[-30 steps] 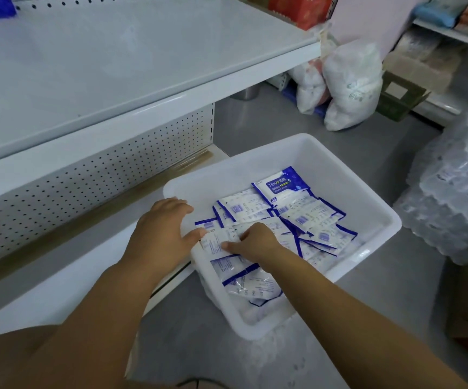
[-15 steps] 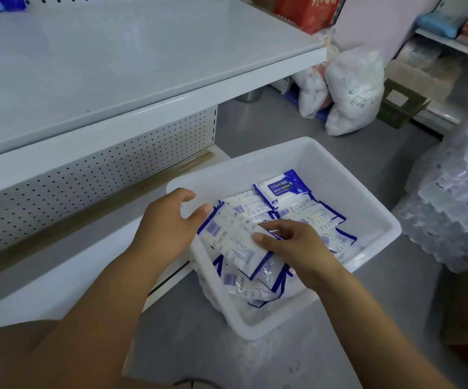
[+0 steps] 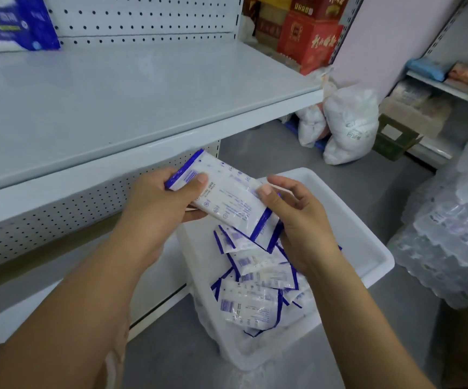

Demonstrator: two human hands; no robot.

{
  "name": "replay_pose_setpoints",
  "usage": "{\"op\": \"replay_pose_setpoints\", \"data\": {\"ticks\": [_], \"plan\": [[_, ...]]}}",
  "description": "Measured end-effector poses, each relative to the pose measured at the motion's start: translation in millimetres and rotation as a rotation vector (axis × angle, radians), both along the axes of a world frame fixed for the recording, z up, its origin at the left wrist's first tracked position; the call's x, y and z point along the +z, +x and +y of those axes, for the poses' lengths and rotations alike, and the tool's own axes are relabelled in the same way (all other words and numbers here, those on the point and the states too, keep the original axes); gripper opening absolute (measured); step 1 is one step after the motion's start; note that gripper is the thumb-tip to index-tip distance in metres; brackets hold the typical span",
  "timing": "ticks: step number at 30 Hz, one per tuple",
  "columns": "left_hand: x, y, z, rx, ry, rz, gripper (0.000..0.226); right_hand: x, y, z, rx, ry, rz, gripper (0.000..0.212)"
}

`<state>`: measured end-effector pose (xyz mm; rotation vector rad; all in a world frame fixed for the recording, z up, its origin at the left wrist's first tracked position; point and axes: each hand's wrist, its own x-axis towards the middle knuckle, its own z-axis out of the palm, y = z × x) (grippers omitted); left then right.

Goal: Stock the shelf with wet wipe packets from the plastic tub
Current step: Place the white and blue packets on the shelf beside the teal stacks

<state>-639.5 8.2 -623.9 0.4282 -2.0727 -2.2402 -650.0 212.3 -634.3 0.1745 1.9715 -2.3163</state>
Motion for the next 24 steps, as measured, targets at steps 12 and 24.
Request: {"op": "replay_pose_setpoints", "data": {"ticks": [12,24], "plan": [[86.9,-37.6,-92.5,0.378,0.185,0.089,0.020,92.1,-66.2,-93.7,0.488,0.377,0.588,0.063],[82.9,-42.6,-182.6,0.514,0.403,0.374,0.029,114.9,-139.8,-264.5,0.391,0.239,0.572,0.040]]}}
